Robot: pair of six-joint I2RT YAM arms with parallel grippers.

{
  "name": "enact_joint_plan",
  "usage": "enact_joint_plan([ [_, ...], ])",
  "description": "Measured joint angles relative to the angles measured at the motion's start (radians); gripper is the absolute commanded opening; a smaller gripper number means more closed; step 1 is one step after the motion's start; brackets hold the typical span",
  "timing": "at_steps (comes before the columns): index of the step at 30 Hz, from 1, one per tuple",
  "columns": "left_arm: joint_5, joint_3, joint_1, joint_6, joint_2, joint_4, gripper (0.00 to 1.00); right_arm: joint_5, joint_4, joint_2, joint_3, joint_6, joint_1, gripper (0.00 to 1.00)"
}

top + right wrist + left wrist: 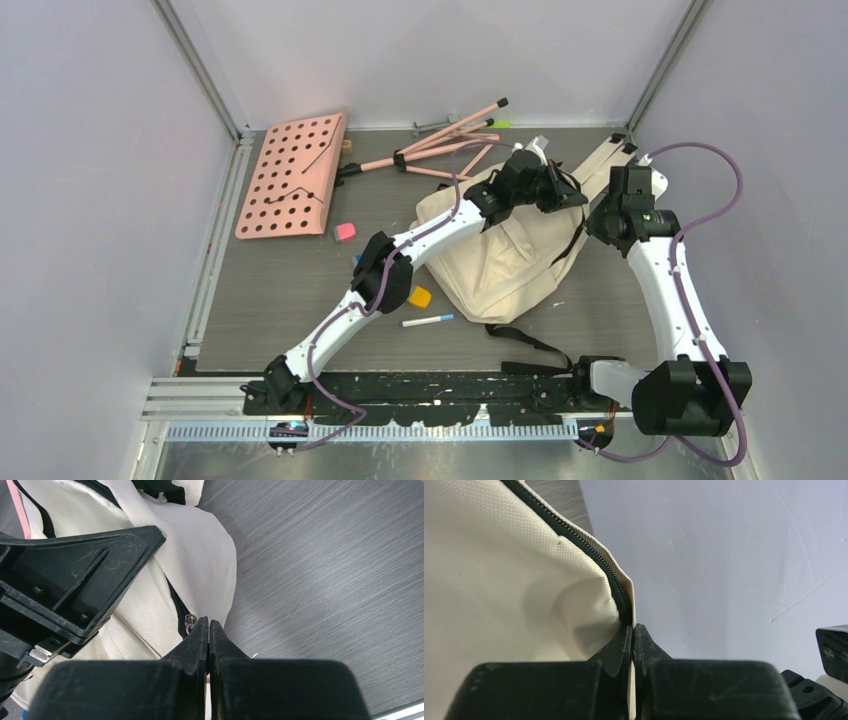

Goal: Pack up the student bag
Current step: Zip the student bag at the center of the board.

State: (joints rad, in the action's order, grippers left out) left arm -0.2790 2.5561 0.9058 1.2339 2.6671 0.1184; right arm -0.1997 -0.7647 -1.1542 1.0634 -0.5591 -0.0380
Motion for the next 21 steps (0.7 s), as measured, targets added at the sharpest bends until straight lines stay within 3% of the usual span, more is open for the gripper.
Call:
enact_joint_plan([
  [7, 0.0, 0.0, 0.003, -0.004, 0.0, -0.079, 0.0, -0.018, -0.027, 0.0, 0.045, 0.021, 0.061, 0.01],
  [21, 0.005, 0.017, 0.004, -0.042, -0.004, -0.068, 0.0, -0.13, -0.089, 0.026, 0.014, 0.004, 0.183, 0.01],
])
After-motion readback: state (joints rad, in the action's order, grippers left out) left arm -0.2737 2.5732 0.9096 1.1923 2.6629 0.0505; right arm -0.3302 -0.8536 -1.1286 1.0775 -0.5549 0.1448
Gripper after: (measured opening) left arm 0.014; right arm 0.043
